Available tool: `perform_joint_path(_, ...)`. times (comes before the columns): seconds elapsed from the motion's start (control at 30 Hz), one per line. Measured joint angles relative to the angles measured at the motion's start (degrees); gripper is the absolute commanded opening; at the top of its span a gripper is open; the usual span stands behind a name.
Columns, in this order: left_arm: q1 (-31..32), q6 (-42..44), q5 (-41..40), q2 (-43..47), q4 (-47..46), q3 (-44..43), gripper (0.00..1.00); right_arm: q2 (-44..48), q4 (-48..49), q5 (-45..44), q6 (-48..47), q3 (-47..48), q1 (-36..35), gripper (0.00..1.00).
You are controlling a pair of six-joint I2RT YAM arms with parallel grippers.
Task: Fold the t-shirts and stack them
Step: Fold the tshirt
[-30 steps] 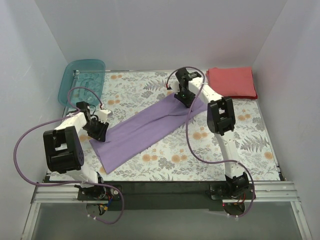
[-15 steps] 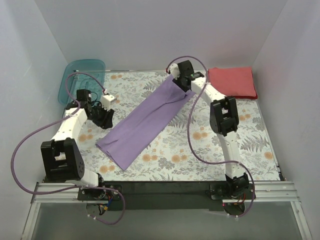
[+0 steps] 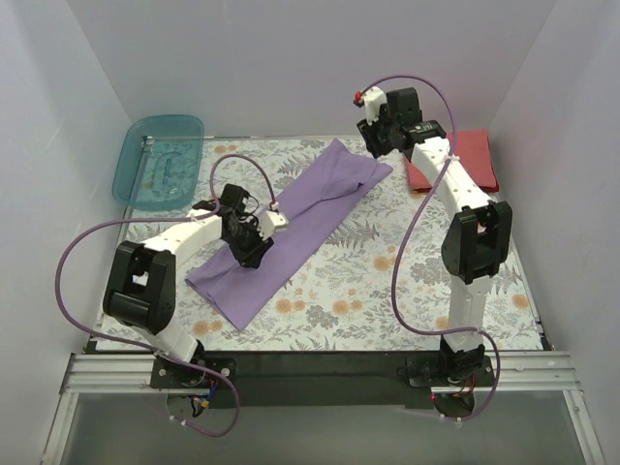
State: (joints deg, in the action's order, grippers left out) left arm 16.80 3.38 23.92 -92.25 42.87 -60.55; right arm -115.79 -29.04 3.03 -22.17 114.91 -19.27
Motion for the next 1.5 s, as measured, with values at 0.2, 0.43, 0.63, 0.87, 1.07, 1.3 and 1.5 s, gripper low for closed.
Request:
perform_joint_path(0.2, 7.15, 0.57, -5.31, -3.02, -0.81, 4.44, 0.32, 0.02, -6.84, 6.51, 3.69, -7.06, 5.14, 0.40)
perform_joint_path(0.43, 15.72, -2.21, -8.17, -4.13, -0.20, 2.93, 0.28, 0.02, -9.20, 13.46, 6.58, -7.72, 10.80, 0.38)
perform_joint_path(0.63, 29.29, -8.74, -3.87, -12.37, 2.93, -7.06, 0.25, 0.02, -10.80, 16.76, 7.28, -8.98, 12.90, 0.33)
perform_joint_path(0.87, 38.69, -20.06, 8.98, -18.29, 1.73, -18.45, 0.30, -0.50, -11.34, 20.35, 7.43, -8.98, 12.74, 0.14)
perform_joint_path(1.07, 32.74, -28.72, 17.46, -9.90, -7.80, -18.27, 0.31, -6.23, -11.54, 20.74, 8.63, -7.23, 10.51, 0.03)
perform_joint_path(1.3, 14.32, -38.53, 20.00, -4.02, -20.72, -16.96, 0.28, -15.23, -11.41, 20.35, 10.99, -0.66, 6.80, 0.01)
perform_joint_path(1.5, 7.30, -48.06, 18.16, -20.37, -26.84, -27.15, 0.24, -16.48, -11.13, 20.79, 12.74, 0.11, 6.69, 0.01)
